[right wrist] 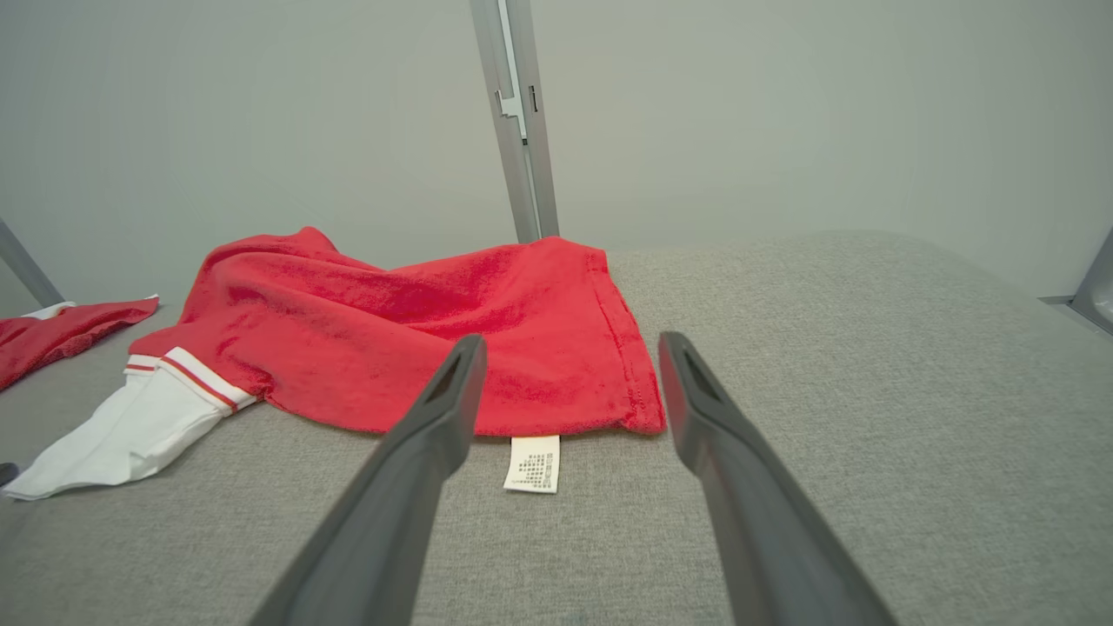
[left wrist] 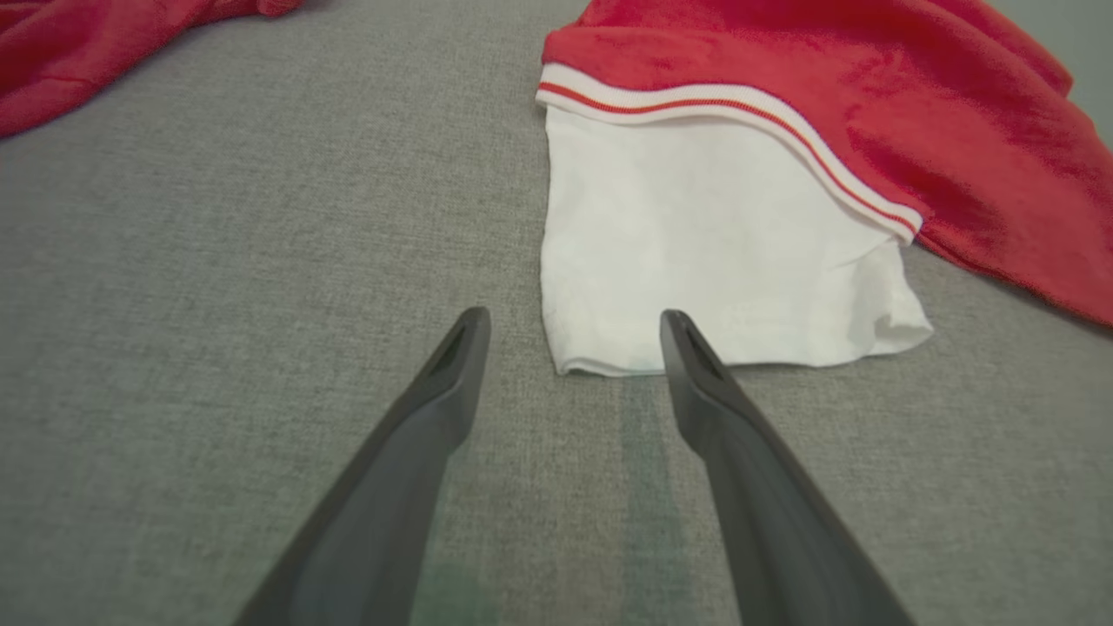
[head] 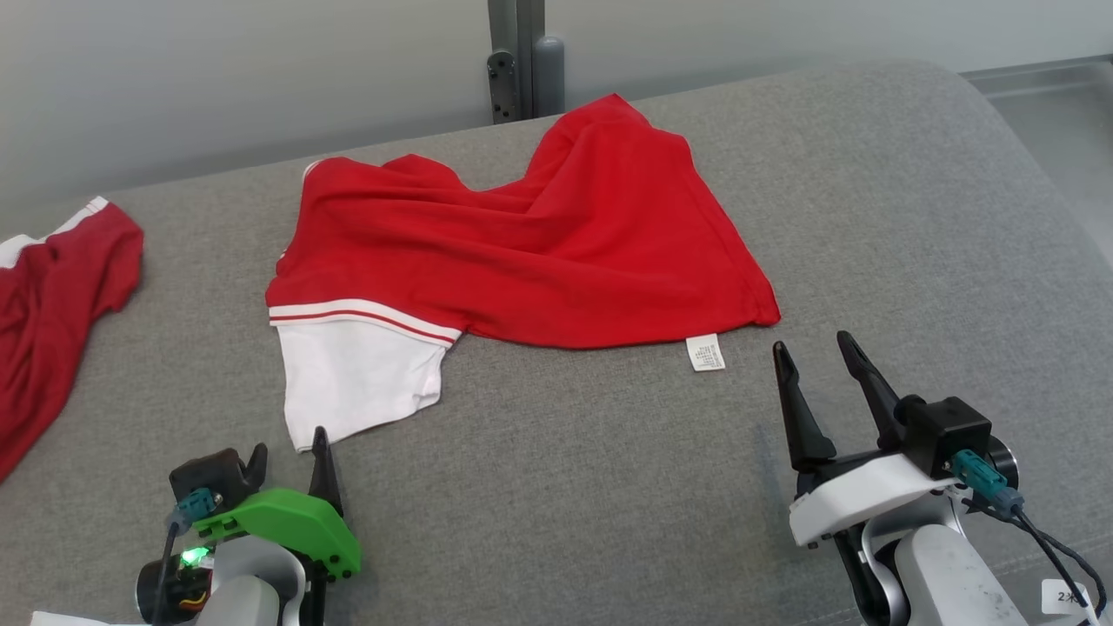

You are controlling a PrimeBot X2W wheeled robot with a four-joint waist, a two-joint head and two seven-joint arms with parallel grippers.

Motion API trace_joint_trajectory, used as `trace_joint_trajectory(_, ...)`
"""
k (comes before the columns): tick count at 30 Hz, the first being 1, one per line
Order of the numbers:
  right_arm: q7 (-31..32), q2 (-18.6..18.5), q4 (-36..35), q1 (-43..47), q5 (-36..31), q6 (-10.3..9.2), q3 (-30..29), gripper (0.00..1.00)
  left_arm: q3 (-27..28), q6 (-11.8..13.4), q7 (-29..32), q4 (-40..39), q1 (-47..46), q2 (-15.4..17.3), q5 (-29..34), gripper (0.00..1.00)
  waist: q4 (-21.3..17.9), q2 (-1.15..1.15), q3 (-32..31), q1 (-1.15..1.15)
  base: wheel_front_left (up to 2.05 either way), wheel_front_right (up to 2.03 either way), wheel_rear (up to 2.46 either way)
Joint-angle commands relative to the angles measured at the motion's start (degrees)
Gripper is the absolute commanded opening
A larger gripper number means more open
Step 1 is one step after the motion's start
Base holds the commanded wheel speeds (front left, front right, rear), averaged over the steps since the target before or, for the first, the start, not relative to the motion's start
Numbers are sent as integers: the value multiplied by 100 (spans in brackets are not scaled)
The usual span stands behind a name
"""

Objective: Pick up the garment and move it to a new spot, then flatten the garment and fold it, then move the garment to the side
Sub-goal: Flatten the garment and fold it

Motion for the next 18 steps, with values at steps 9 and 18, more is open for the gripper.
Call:
trace_joint_trajectory(9, -17, -16, -14, -165, 5, -2, -92, 100, 29, 97, -30, 750, -461, 104, -64, 28, -336, 0, 390, 0, 0, 0, 0)
trace_joint_trajectory(18, -17, -18, 776, -450, -361, -2, -417, 100, -158, -81, -337, 636, -643, 41, -110, 0, -52, 0, 431, 0, 0, 0, 0)
